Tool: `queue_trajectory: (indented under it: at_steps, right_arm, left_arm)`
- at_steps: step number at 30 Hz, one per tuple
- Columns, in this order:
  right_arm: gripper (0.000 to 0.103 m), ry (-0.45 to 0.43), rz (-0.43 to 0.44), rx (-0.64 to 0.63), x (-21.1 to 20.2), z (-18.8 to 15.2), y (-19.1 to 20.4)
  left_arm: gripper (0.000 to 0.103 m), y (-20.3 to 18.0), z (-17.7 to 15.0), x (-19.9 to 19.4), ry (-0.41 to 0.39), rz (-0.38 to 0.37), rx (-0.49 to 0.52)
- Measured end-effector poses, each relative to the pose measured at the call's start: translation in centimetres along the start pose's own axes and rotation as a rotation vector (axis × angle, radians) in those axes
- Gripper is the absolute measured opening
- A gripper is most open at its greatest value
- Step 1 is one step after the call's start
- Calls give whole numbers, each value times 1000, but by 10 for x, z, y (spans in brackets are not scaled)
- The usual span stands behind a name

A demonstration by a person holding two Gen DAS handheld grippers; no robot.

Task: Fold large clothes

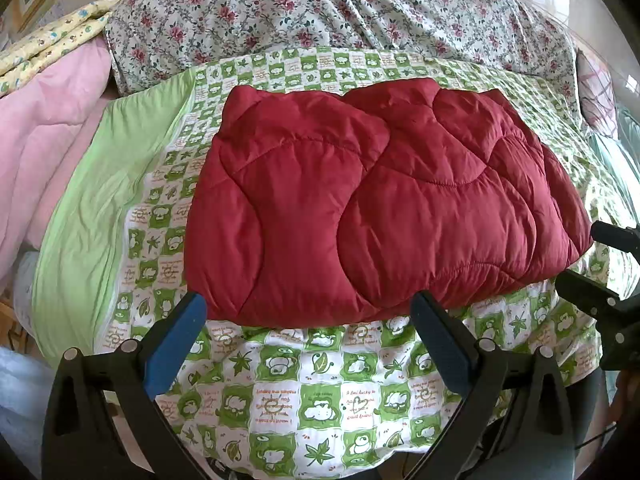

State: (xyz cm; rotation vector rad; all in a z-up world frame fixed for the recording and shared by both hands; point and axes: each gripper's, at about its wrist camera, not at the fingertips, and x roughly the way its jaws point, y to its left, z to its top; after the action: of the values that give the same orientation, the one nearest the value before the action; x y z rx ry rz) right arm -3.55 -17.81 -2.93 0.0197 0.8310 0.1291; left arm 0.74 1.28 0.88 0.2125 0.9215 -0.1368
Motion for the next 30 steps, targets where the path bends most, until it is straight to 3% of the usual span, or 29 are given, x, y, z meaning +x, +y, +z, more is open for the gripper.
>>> queue_trajectory:
  at_steps: [30]
  right_arm:
    - [103,-1,1,0,0,3,-1]
  left_arm:
    - [102,0,2,4,2,-6,4]
